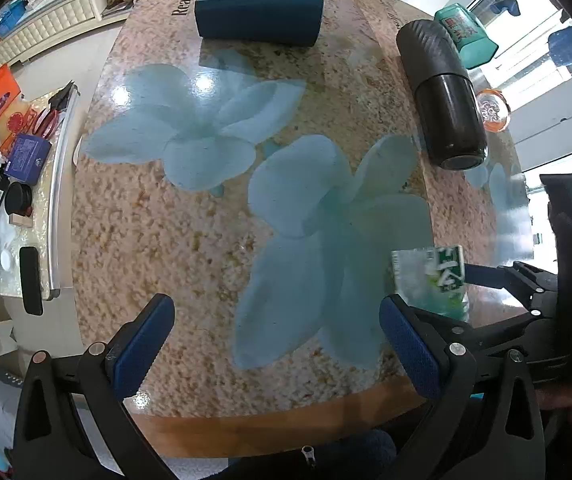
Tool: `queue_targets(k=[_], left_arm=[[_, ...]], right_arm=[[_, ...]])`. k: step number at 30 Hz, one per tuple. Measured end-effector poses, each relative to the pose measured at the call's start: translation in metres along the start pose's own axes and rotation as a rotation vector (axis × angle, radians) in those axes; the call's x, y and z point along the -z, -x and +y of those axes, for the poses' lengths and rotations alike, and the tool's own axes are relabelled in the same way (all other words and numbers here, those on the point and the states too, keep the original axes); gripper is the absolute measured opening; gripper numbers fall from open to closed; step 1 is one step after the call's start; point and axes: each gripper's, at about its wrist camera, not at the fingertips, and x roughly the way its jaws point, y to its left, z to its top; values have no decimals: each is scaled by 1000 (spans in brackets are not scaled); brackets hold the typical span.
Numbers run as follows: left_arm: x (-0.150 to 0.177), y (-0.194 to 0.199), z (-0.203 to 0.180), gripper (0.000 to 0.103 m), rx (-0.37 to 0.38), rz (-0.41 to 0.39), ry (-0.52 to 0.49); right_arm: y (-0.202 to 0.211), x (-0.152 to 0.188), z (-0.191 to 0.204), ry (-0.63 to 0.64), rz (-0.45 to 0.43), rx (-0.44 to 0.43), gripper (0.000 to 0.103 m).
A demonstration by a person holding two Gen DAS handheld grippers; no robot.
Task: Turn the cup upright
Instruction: 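Carry the cup with the right gripper toward the left gripper, then grasp the cup with the left gripper while the right gripper releases it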
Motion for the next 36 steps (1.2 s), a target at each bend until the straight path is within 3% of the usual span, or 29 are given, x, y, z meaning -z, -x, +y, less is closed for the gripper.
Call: queue_targets(k=[12,16,21,26,33,36], left_arm=[[4,-4,-17,103,88,31,-2],[0,-20,-28,103,113,83,15],[-4,-44,-39,103,100,145,58],[-7,-53,-53,103,74,157,75],[-7,-76,-69,75,7,194,93],[-6,-79,-76,70,-9,199,88]], right_arm=[[40,12,-38,-103,-85,-91,100],[49,21,-59,-151,-95,-94,100],[57,34,-87,-209,-89,-106,100],[61,49,-124,-263,-65,-124,100],[62,59,-152,-282,-55,-161,100],[60,61,-159,-280,-44,-172,100]])
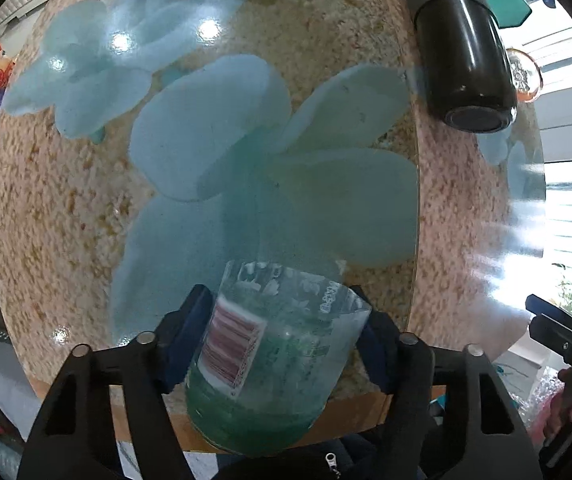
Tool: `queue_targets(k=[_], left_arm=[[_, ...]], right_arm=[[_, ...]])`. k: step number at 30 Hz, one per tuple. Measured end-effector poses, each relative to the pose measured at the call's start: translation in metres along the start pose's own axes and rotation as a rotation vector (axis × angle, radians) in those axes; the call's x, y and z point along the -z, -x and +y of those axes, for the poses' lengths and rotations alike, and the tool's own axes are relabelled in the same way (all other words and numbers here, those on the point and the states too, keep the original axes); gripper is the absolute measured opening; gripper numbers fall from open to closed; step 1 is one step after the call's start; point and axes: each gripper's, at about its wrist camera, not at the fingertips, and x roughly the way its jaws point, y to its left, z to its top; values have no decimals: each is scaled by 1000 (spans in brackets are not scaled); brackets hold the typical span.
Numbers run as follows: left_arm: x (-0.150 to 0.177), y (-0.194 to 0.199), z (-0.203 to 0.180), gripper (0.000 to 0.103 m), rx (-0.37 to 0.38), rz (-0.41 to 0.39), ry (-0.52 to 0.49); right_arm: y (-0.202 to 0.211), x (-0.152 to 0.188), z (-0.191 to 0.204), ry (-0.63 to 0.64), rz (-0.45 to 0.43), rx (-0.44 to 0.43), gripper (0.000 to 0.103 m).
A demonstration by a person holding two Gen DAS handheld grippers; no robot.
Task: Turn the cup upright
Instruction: 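Grasp the cup with the left gripper while the right gripper releases it, then rotate the cup upright with the left gripper and lower it to the table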
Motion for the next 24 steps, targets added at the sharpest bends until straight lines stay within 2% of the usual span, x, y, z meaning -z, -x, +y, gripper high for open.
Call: queue_targets(k=[5,12,24], left_arm=[[4,-6,-12,68,-29,6,-13],[11,-4,-12,65,-16,-9,-12],[-8,33,-10,61,26,-88,-70]], right_arm=[[4,0,-4,11,12,-21,100],[9,1,-14,15,10,-44,100],[16,14,-20,-42,-10,-57,100]])
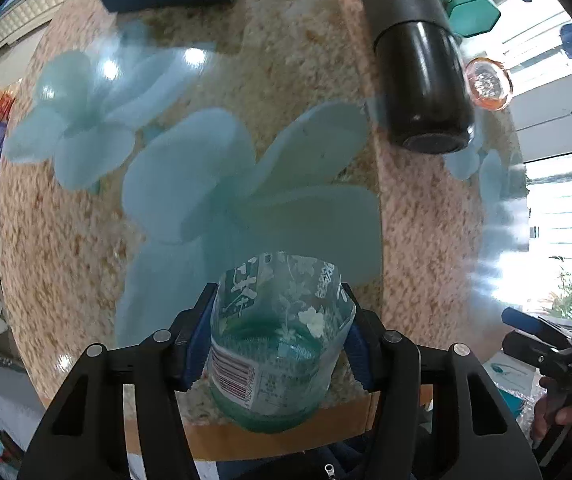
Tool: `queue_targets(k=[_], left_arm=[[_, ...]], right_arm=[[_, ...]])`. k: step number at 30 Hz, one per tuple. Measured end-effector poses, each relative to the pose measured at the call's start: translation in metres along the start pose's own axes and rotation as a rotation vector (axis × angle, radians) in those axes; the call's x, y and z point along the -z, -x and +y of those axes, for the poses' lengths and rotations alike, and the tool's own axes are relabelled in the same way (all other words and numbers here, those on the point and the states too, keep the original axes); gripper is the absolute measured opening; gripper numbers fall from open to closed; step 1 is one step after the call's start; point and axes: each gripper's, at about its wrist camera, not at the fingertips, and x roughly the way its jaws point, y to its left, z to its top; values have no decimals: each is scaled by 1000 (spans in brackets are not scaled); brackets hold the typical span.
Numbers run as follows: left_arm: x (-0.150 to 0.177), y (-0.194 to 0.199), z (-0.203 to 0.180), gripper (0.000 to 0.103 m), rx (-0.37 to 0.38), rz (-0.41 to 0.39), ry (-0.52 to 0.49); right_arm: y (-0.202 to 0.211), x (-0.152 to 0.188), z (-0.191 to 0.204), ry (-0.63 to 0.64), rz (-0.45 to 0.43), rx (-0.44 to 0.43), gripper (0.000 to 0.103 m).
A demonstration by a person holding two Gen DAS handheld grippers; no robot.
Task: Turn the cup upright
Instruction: 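Rotate the cup upright with the left gripper and lower it to the table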
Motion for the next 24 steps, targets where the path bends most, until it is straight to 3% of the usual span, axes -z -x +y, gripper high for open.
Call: queue_targets(k=[9,16,24], left_arm=[[-23,40,18,60,51,-162,-33],[-44,83,14,60,60,-379,-86],[-32,72,1,61,45,-581,-212]], right_arm=[[9,8,6,-60,-49,37,100],[11,21,25,-72,-94,63,100],[25,42,48,-68,-237,75,100]])
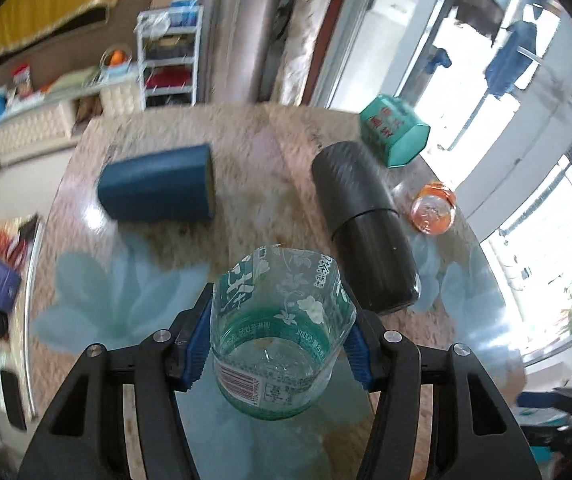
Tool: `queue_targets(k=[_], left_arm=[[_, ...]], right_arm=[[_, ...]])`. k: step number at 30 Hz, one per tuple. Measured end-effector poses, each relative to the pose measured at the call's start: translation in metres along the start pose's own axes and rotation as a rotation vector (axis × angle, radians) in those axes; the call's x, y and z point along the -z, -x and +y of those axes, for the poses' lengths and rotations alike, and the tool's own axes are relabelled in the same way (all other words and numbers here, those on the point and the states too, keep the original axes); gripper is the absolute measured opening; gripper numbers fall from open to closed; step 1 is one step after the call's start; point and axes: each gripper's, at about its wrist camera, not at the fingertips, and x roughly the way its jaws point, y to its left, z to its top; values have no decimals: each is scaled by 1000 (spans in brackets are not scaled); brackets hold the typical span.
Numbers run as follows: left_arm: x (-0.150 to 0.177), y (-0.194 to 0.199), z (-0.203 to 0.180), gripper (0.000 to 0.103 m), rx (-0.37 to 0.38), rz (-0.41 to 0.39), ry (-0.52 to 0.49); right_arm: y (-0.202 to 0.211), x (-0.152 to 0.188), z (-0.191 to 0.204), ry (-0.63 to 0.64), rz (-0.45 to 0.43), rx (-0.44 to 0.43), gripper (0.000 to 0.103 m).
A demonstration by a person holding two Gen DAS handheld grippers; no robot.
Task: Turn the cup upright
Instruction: 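Rotate the cup upright with the left gripper and lower it to the table, then open the left gripper and release the upright cup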
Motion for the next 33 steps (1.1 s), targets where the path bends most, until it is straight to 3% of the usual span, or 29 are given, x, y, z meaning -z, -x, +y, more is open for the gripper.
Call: queue_targets(k=[3,14,17,21,23,33], left_arm=[[11,-12,-7,62,10,-41,-52],[40,-37,-4,67,61,2,-62],[45,-40,-2,71,85,38,-63],[51,-43,4,87,127,73,-40],[51,-44,7,102,136,88,-33],[41,-29,15,103,121,137,-33]], right_arm=[[2,9,-3,-43,-27,13,100],[2,28,4,-93,-28,72,100],[1,28,8,-94,-34,69,100],[-4,27,15,-82,-31,63,100],[-6,27,18,-78,-25,60,100],[-12,22,20,-91,-33,40,103]])
